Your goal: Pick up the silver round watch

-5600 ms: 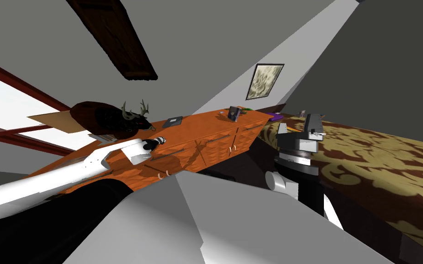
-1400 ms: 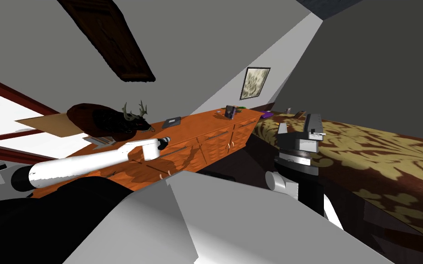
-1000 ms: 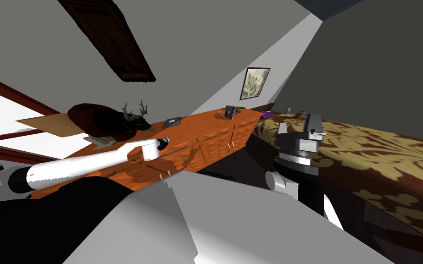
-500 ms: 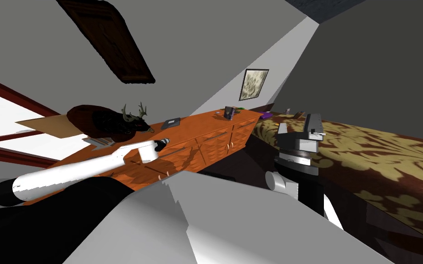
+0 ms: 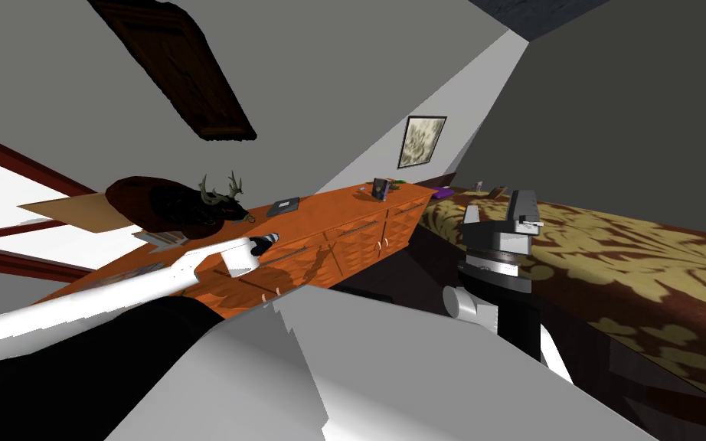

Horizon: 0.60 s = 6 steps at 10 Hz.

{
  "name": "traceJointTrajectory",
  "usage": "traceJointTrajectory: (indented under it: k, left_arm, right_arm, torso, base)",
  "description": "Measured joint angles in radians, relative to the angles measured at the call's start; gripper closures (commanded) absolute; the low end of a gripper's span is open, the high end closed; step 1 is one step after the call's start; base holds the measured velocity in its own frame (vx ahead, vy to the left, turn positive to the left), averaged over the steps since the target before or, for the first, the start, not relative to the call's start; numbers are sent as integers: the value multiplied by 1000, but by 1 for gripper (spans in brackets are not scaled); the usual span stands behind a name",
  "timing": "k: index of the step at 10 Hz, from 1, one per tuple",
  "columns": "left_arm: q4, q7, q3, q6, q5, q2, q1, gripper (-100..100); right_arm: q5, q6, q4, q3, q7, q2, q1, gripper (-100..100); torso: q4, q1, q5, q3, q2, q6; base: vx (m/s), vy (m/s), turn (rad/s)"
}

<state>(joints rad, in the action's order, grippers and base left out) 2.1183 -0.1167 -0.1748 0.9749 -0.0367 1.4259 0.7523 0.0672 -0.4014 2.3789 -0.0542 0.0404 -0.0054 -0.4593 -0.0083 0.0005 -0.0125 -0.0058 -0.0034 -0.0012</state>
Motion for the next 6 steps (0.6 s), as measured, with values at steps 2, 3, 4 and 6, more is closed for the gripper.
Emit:
traceJointTrajectory:
  k: [2, 3, 4, 6]
  left_arm:
    - [6, 36, -67, -22, 4, -42, 62, 100]
    - [4, 49, -85, -28, 2, -51, 72, 100]
    - [5, 63, -108, -35, 4, -67, 93, 100]
    - [10, 75, -135, -39, 4, -77, 113, 0]
  right_arm:
    - [0, 0, 0, 0, 0, 0, 0, 0]
    - [0, 0, 0, 0, 0, 0, 0, 0]
    - [0, 0, 0, 0, 0, 0, 0, 0]
    - [0, 0, 0, 0, 0, 0, 0, 0]
  torso:
    - [0, 0, 0, 0, 0, -1]
    - [0, 0, 0, 0, 0, 0]
    - [0, 1, 0, 0, 0, 0]
    - [0, 1, 0, 0, 0, 0]
  base:
    - [19, -33, -5]
    - [17, -19, -18]
    - [11, -16, -1]
    - [2, -3, 2]
